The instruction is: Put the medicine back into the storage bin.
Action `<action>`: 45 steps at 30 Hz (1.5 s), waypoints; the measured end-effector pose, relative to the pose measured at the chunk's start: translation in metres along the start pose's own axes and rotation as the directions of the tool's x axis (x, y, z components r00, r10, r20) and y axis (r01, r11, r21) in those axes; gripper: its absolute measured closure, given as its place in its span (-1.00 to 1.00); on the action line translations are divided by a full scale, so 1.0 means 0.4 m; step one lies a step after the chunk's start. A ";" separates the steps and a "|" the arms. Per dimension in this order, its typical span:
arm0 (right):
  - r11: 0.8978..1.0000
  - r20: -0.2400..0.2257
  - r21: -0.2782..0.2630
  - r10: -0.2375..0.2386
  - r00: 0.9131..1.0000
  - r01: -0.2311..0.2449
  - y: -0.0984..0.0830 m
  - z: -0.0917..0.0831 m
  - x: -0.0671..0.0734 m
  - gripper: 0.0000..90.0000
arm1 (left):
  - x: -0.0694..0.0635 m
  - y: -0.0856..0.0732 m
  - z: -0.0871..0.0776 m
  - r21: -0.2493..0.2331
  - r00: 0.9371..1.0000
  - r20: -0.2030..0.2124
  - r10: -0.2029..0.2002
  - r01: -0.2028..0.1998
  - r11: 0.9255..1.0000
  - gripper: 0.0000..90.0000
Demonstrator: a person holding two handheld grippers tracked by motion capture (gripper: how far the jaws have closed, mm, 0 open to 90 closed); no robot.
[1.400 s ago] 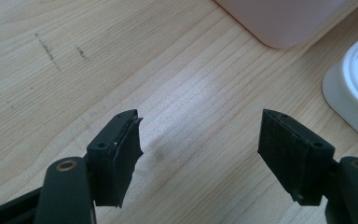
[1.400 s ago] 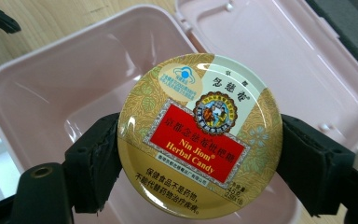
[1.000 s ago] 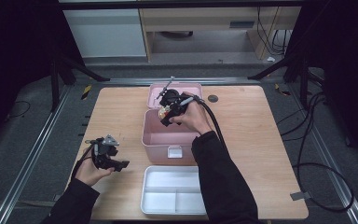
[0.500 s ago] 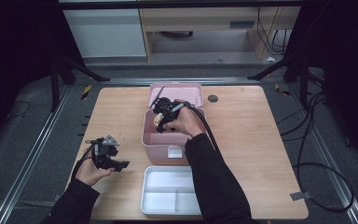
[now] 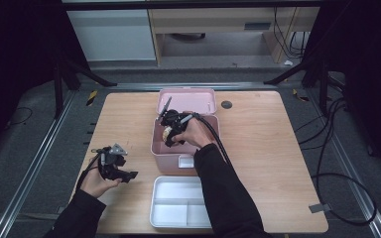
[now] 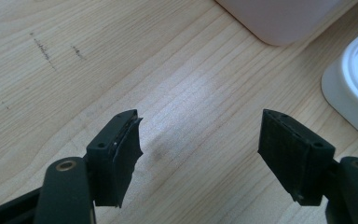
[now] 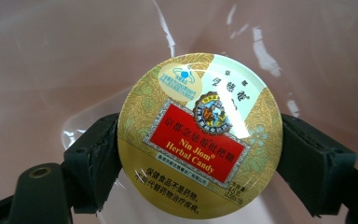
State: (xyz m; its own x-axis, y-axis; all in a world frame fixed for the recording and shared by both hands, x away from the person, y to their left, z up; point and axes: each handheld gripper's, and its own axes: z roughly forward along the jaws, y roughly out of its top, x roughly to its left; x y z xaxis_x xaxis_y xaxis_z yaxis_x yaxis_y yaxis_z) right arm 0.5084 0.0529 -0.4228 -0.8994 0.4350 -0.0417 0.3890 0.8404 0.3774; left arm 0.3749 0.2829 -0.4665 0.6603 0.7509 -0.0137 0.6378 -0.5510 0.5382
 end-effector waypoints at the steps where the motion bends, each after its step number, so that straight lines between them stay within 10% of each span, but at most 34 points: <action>1: 1.000 -0.004 -0.013 0.004 1.000 -0.004 0.000 0.001 0.001 -0.59 | 0.000 0.000 0.000 0.000 1.000 0.000 0.000 0.000 1.000 -0.36; 12: 0.998 0.015 -0.067 0.015 1.000 -0.014 0.003 -0.049 0.007 -0.59 | 0.000 0.000 -0.001 -0.004 1.000 -0.001 0.006 -0.006 1.000 -0.37; 21: 0.986 0.101 -0.163 0.039 0.994 -0.022 -0.055 -0.184 0.004 -0.46 | -0.009 0.007 -0.015 -0.020 0.999 0.000 0.045 -0.045 0.999 -0.35; 36: 0.964 0.239 -0.263 0.020 0.971 0.045 -0.250 -0.363 0.033 -0.29 | -0.039 0.028 -0.057 -0.089 0.991 0.041 0.130 -0.126 0.988 -0.26; 45: 0.957 0.231 -0.287 0.029 0.972 0.040 -0.408 -0.388 0.086 -0.23 | -0.079 0.046 -0.068 -0.100 0.982 0.062 0.178 -0.171 0.980 -0.23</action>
State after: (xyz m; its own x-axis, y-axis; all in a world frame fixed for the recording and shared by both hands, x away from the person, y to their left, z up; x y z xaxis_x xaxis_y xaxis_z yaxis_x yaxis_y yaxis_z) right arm 0.3830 -0.1193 -0.3423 -0.8174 0.5221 -0.2435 0.2793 0.7289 0.6251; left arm 0.3551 0.2592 -0.4332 0.7865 0.6169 0.0301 0.4723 -0.6320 0.6144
